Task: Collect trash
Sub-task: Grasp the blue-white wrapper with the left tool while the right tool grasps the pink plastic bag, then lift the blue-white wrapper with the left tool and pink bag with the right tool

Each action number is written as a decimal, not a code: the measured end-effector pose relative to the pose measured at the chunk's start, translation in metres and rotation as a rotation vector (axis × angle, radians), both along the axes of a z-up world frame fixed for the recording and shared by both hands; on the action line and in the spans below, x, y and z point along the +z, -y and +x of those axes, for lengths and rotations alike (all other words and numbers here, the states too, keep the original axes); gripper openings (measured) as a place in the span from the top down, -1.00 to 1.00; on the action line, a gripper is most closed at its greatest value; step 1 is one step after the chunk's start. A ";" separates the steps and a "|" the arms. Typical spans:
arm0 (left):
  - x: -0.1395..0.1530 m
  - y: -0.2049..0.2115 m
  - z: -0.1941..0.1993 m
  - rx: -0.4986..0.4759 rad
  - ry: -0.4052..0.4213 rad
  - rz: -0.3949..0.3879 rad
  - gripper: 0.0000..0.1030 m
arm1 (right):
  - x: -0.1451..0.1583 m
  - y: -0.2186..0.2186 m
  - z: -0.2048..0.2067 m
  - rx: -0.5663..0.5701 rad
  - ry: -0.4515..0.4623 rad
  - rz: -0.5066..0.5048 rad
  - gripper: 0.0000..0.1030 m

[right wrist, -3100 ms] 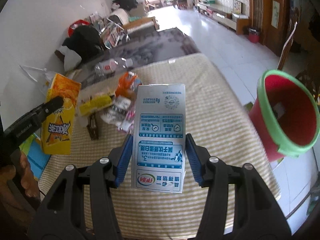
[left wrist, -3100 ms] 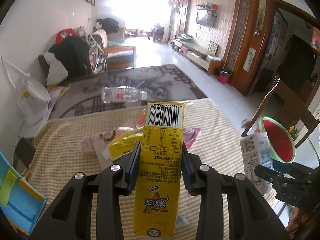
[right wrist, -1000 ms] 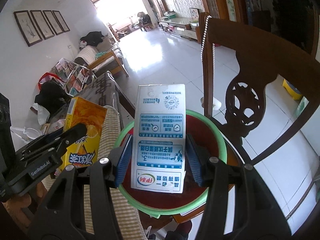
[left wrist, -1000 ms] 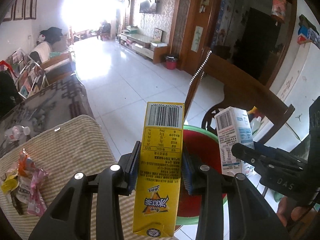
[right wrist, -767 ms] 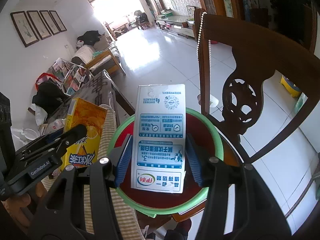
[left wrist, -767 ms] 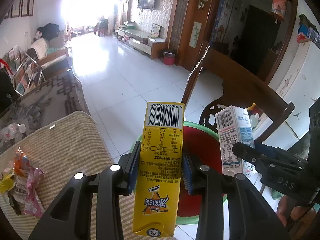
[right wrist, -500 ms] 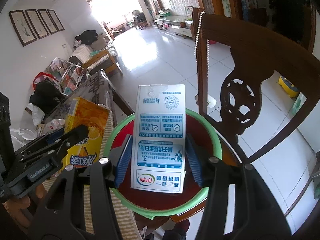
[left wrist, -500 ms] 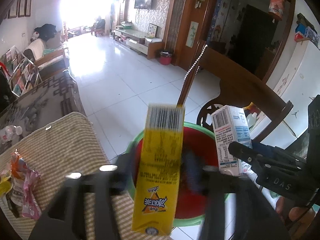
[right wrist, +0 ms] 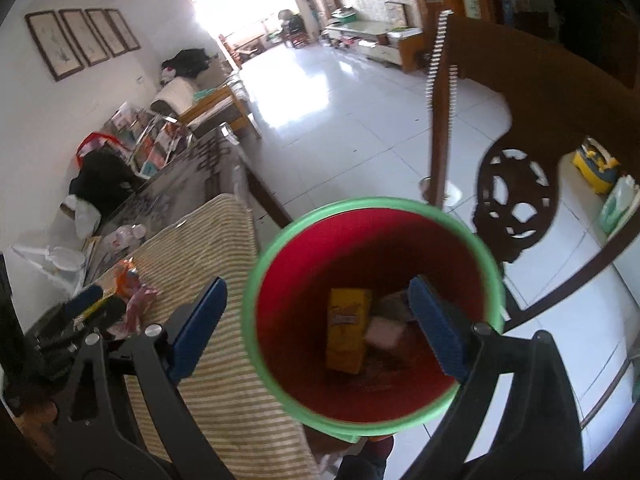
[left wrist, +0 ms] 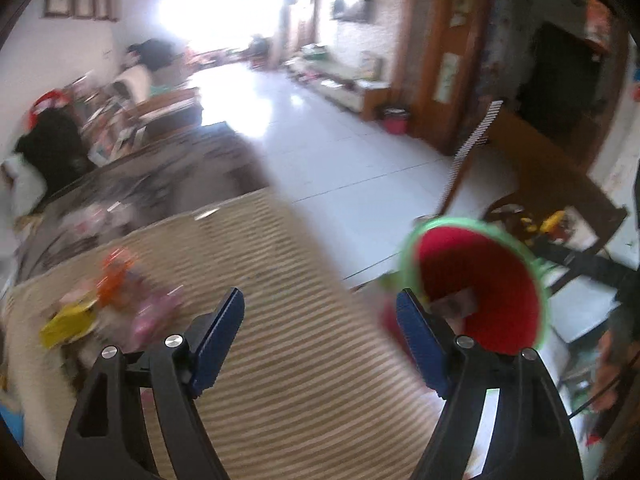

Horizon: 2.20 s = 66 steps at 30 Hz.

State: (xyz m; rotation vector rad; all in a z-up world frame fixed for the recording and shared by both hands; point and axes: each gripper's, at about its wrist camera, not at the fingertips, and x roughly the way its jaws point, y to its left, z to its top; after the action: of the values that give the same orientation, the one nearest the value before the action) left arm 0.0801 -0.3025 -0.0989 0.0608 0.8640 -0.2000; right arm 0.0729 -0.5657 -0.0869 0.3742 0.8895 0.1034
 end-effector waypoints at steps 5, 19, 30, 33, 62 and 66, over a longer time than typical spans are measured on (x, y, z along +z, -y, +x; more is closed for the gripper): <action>-0.024 -0.081 -0.027 0.169 -0.076 0.051 -0.45 | -0.004 -0.047 0.012 0.088 -0.019 0.004 -0.76; -0.104 -0.219 -0.094 0.091 -0.279 0.190 -0.46 | -0.021 -0.223 0.025 0.283 -0.097 -0.049 -0.76; -0.086 -0.269 -0.063 0.049 -0.235 -0.109 0.61 | -0.053 -0.328 0.045 0.290 -0.171 -0.030 -0.76; -0.065 -0.292 -0.057 0.083 -0.189 -0.155 0.60 | -0.066 -0.347 0.056 0.267 -0.193 -0.029 -0.56; -0.013 -0.320 -0.044 0.124 -0.068 -0.183 0.60 | 0.016 -0.358 -0.006 0.247 0.028 -0.049 0.67; -0.001 -0.310 -0.040 0.117 -0.040 -0.172 0.60 | 0.029 -0.354 -0.016 0.250 0.070 -0.060 0.67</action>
State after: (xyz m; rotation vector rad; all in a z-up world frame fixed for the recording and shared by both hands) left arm 0.0398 0.0077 -0.0998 -0.1542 0.8840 -0.1653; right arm 0.0573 -0.2114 -0.0577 0.2010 0.8653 0.3180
